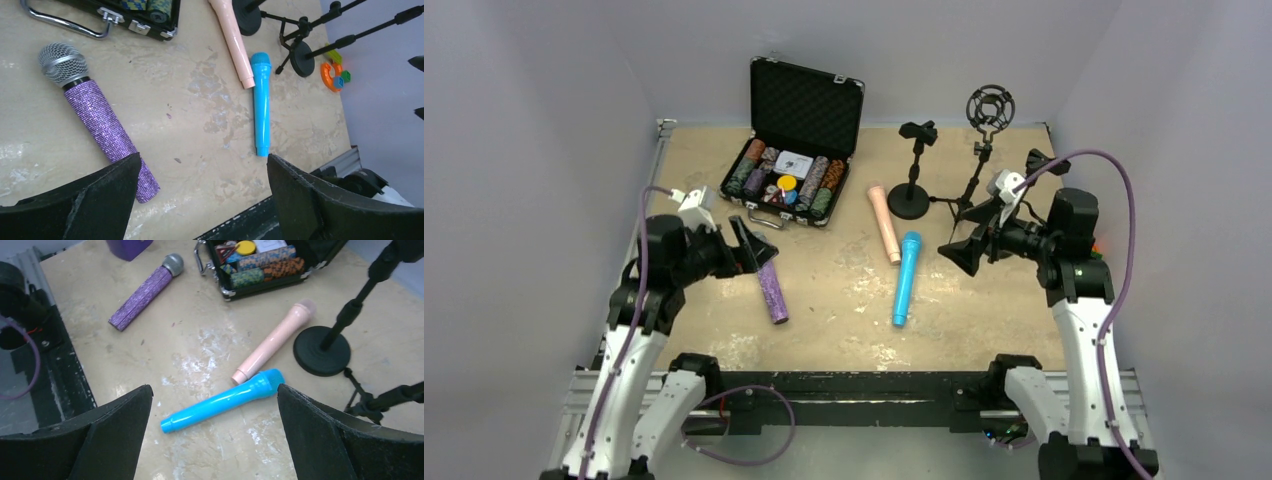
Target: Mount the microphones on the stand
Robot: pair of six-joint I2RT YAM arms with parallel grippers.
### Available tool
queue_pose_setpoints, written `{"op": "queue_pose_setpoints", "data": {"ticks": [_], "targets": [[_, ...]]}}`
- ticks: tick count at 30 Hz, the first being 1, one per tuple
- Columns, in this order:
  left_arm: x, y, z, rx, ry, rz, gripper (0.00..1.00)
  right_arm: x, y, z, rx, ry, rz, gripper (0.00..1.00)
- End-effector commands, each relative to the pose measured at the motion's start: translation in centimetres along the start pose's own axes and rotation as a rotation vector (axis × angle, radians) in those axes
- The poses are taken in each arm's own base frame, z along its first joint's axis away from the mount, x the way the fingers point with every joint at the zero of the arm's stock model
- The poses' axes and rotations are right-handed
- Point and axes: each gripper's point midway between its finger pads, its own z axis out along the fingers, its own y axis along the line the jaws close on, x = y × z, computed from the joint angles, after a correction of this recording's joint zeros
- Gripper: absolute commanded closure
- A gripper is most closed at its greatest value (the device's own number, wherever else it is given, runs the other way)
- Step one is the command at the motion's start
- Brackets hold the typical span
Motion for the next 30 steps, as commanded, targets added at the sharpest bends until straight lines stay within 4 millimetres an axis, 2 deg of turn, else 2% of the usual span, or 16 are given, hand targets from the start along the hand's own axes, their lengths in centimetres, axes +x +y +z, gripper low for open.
{"op": "queue_pose_setpoints", "data": {"ticks": [1,4,7,12,16,19,23,27,29,30], "targets": [[-2.5,-4.5,0.6,0.123,0.101,0.058,0.01,0.8,1.8,0.6,-0.188,0.043,-0.023,0.01],[-2.9,-5.3,1.4,0.086,0.137,0.144,0.01,0.8,1.0,1.0,-0.168,0.033,-0.040,0.01],[-2.2,-5.5,2.8,0.060,0.225,0.193,0.02,0.8,0.5,1.2,-0.140,0.020,-0.058,0.01],[-1.4,-6.2,4.8,0.064,0.276,0.227,0.03,2.7,0.0,1.7,-0.142,0.035,-0.067,0.01],[-1.1,-3.6,4.9,-0.053,0.250,0.245,0.03,4.4,0.1,2.1,-0.170,0.054,-0.075,0.02],[0.2,-0.8,4.8,-0.159,0.241,0.226,0.02,5.1,-0.2,2.3,-0.162,0.064,-0.080,0.02],[2.4,0.9,4.8,-0.197,0.253,0.169,0.02,5.1,0.5,2.4,-0.201,0.066,-0.045,0.02],[2.7,2.4,4.5,-0.270,0.237,0.144,0.01,4.5,0.4,1.7,-0.181,0.100,-0.066,0.02],[2.5,3.1,4.4,-0.297,0.226,0.156,0.00,3.6,0.0,1.1,-0.142,0.122,-0.098,0.02],[2.5,3.5,4.4,-0.313,0.218,0.159,0.01,2.3,-0.5,0.6,-0.101,0.133,-0.126,0.02]]}}
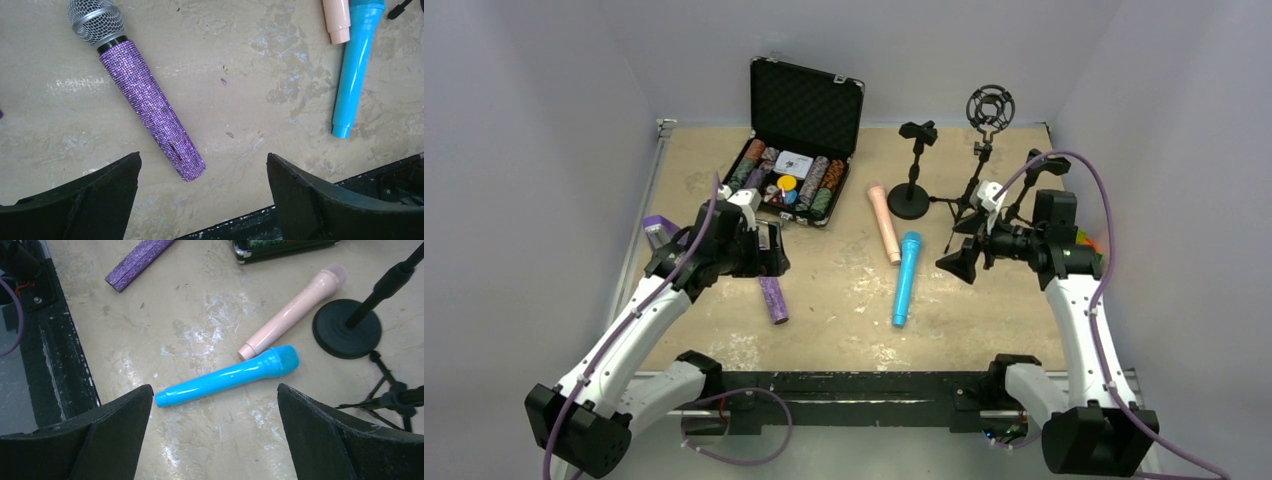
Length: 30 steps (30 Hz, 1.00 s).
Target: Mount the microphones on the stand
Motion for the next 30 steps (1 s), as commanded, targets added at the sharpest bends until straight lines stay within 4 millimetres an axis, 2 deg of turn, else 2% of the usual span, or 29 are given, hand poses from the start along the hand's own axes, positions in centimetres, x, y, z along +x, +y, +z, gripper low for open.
{"op": "queue_pose_setpoints", "data": {"ticks": [1,3,7,11,13,16,18,19,20,23,25,30], "targets": [[-1.6,1.8,-0.1,-0.089,-0.095,-0.027,0.01,-4.6,-0.9,-2.7,0.127,0.029,-0.116,0.01],[-1.7,2.1,0.1,-0.094,-0.107,-0.037,0.01,-6.8,-1.7,-4.4,0.225,0.046,-0.118,0.01],[-2.2,1.7,0.3,-0.056,-0.151,-0.059,0.00,-11.4,-1.8,-7.0,0.341,0.007,-0.159,0.01],[-2.5,1.5,-0.1,-0.040,-0.179,-0.050,0.01,-15.7,-2.9,-8.9,0.465,-0.063,-0.132,0.01],[-2.2,1.6,-0.5,-0.040,-0.180,-0.034,0.01,-17.2,-3.5,-9.3,0.491,-0.094,-0.102,0.01],[-1.8,1.8,-1.0,-0.046,-0.172,-0.009,0.01,-17.8,-4.2,-8.1,0.426,-0.094,-0.090,0.02],[-1.6,1.9,-1.3,-0.048,-0.169,0.001,0.01,-17.6,-3.8,-6.6,0.304,-0.078,-0.117,0.02],[-1.5,1.6,-1.4,-0.027,-0.165,0.008,0.02,-17.0,-3.7,-5.3,0.209,-0.052,-0.146,0.02],[-1.4,1.1,-1.5,0.001,-0.168,0.014,0.02,-17.3,-2.7,-4.9,0.136,-0.039,-0.208,0.02],[-1.8,-0.9,-1.9,0.116,-0.197,0.034,0.03,-17.0,-3.1,-1.0,0.029,0.085,-0.341,0.02],[-2.2,-1.6,-2.2,0.151,-0.219,0.034,0.04,-17.5,-4.4,0.8,0.026,0.123,-0.475,0.01],[-2.4,-1.3,-3.2,0.130,-0.231,0.030,0.04,-21.0,-9.3,3.8,0.089,0.070,-0.706,0.01]]}}
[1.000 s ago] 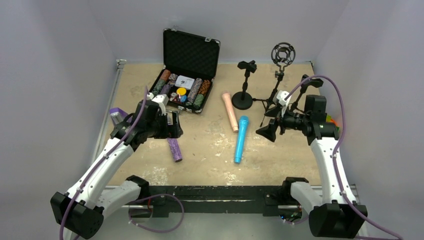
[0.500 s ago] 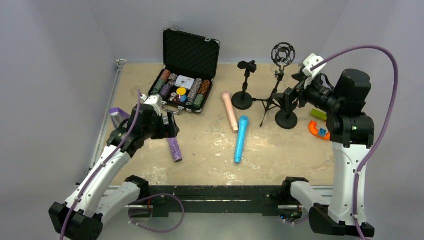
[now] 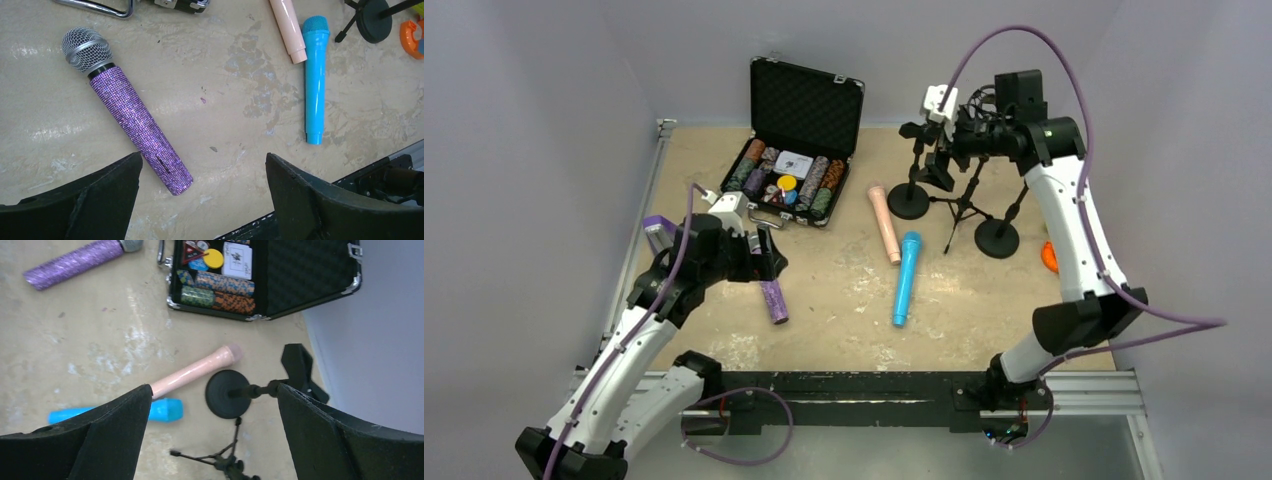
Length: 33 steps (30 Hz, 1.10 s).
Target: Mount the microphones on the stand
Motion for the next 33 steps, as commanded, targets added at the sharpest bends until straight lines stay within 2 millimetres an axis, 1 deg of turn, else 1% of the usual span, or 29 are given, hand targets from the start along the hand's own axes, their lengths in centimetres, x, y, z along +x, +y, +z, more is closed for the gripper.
{"op": "queue_pose_setpoints", "data": {"ticks": [1,3,6,11,16,18,20,23,26,29,32,33], "targets": [[-1.3,-0.7,-1.1,0.031,-0.053,0.023,0.04,-3.0,-5.3,-0.4,0.127,-0.023,-0.305,0.01],[-0.9,-0.5,-1.4,0.024,-0.052,0.023,0.04,-2.9,-7.3,0.8,0.142,-0.007,-0.313,0.01],[-0.3,-0.2,-1.7,0.020,-0.051,0.021,0.04,-2.0,-9.6,3.0,0.151,0.011,-0.305,0.01],[0.3,0.2,-2.3,0.007,-0.056,0.013,0.03,-0.3,-11.3,5.7,0.143,0.028,-0.289,0.01],[0.7,0.6,-2.2,-0.013,-0.054,-0.008,0.04,1.6,-11.2,7.4,0.098,0.046,-0.254,0.03],[0.8,0.7,-2.0,-0.014,-0.048,-0.012,0.04,2.8,-11.5,8.3,0.090,0.067,-0.236,0.05],[0.9,0.7,-1.7,-0.018,-0.038,-0.017,0.04,3.8,-11.7,9.1,0.078,0.086,-0.218,0.07],[1.1,0.7,-1.4,-0.019,-0.016,-0.019,0.06,5.0,-11.4,9.8,0.041,0.107,-0.207,0.13],[1.2,0.8,-1.3,-0.023,-0.007,-0.023,0.07,5.6,-10.8,10.0,0.012,0.117,-0.225,0.19],[1.3,0.8,-1.2,-0.024,-0.004,-0.025,0.07,6.1,-10.4,9.8,-0.006,0.133,-0.244,0.28],[1.4,0.7,-1.2,-0.018,-0.002,-0.025,0.07,5.7,-10.4,9.4,-0.004,0.134,-0.264,0.35],[1.3,0.6,-1.2,-0.015,-0.006,-0.026,0.07,5.4,-10.4,9.2,0.000,0.130,-0.274,0.39]]}}
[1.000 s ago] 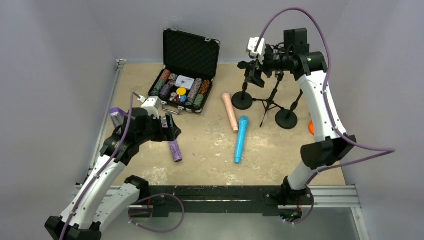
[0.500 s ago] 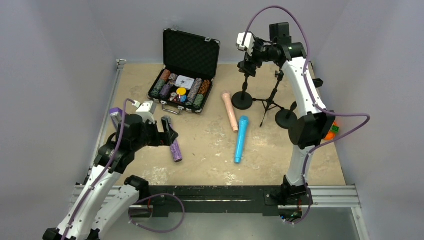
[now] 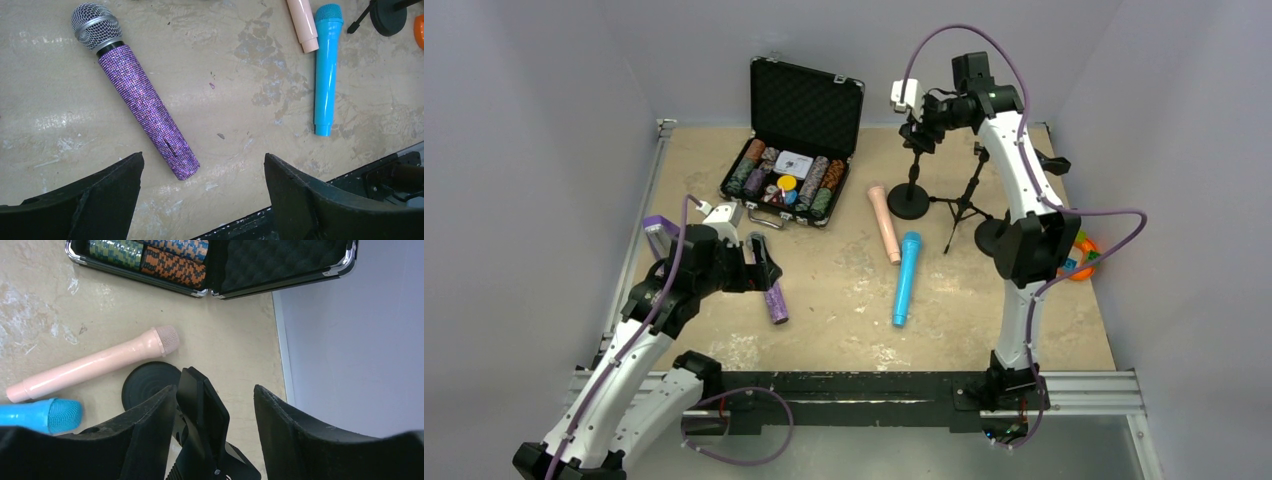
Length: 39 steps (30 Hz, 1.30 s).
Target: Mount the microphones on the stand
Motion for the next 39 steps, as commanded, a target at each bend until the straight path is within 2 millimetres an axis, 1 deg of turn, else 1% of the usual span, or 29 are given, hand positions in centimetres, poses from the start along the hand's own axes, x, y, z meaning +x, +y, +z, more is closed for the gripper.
{"op": "queue_pose_setpoints", "data": {"ticks": [1,2,4,5,12,16,19,22,23,25,27,30,31,32,36,39], "targets": [[-0.5,-0.3,0.0,0.016,-0.021,-0.012,0.07,-2.5,-0.3,-2.3,0.029,-0.023,-0.090,0.43],[-0.6,-0.4,-0.1,0.018,-0.024,-0.013,0.07,-3.0,-0.4,-2.6,0.036,-0.036,-0.097,0.49],[-0.6,-0.5,0.0,0.022,-0.023,-0.014,0.07,-3.9,-0.7,-3.2,0.056,-0.057,-0.111,0.77],[-0.6,-0.5,-0.1,0.023,-0.023,-0.016,0.07,-4.3,-0.8,-3.5,0.065,-0.067,-0.116,0.85],[-0.2,-0.5,0.0,0.031,-0.017,-0.022,0.07,-6.4,-1.6,-4.9,0.107,-0.116,-0.146,0.96],[-0.2,-0.6,0.0,0.036,-0.016,-0.021,0.07,-8.4,-2.4,-6.5,0.157,-0.150,-0.176,1.00],[-0.2,-0.7,0.0,0.040,-0.019,-0.020,0.07,-10.0,-2.3,-7.9,0.171,-0.184,-0.186,1.00],[-0.3,-0.7,0.0,0.040,-0.020,-0.020,0.07,-11.6,-1.4,-9.3,0.168,-0.221,-0.189,1.00],[-0.2,-0.7,0.1,0.040,-0.018,-0.020,0.07,-12.4,-0.9,-9.9,0.165,-0.239,-0.196,1.00],[-0.2,-0.7,0.2,0.041,-0.017,-0.022,0.07,-13.4,0.2,-10.7,0.157,-0.253,-0.205,1.00],[-0.1,-0.7,0.5,0.044,-0.010,-0.025,0.07,-14.3,1.7,-11.4,0.135,-0.258,-0.227,1.00],[0.2,-0.7,0.8,0.044,0.003,-0.040,0.07,-15.7,5.1,-12.1,0.063,-0.269,-0.260,1.00],[0.4,-0.7,1.0,0.045,0.006,-0.046,0.07,-16.2,6.5,-12.2,0.030,-0.274,-0.270,1.00],[0.5,-0.7,1.0,0.044,0.008,-0.052,0.07,-16.2,8.4,-12.0,-0.019,-0.268,-0.265,1.00],[0.7,-0.5,1.0,0.034,0.004,-0.072,0.07,-17.8,15.4,-12.1,-0.175,-0.287,-0.316,1.00],[0.6,0.1,0.6,0.003,-0.006,-0.080,0.07,-17.9,19.7,-11.6,-0.288,-0.271,-0.337,1.00]]}}
